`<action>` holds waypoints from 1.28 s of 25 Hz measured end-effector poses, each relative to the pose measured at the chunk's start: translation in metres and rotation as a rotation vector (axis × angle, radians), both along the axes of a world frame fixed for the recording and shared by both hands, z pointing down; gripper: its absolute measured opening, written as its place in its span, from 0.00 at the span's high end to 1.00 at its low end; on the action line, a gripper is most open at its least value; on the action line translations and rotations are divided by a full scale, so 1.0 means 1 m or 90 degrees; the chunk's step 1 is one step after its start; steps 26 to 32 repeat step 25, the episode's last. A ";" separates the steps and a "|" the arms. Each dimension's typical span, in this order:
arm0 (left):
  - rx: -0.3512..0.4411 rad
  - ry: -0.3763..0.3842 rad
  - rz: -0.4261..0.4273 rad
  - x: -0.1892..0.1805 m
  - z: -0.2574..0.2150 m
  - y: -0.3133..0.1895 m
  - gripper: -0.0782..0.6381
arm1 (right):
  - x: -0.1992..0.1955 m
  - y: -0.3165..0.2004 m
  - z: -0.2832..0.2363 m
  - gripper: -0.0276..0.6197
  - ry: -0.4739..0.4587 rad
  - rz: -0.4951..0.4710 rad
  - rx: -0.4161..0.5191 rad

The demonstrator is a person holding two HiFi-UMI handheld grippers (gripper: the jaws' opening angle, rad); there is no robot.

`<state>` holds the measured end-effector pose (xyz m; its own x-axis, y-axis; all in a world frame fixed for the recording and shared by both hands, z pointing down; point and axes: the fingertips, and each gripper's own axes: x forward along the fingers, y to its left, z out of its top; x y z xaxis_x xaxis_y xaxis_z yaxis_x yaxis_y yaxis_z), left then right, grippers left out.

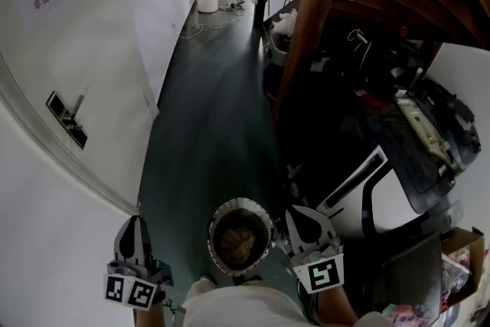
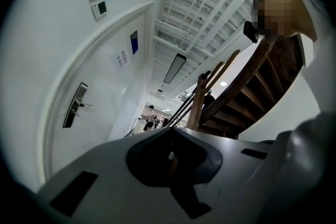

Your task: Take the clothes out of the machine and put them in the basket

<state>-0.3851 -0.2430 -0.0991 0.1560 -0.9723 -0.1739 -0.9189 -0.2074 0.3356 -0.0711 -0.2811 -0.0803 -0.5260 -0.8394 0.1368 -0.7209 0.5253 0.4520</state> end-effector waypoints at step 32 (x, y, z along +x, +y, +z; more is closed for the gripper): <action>0.005 0.013 -0.001 -0.029 -0.002 0.014 0.87 | -0.043 0.008 0.001 0.94 0.008 -0.014 0.004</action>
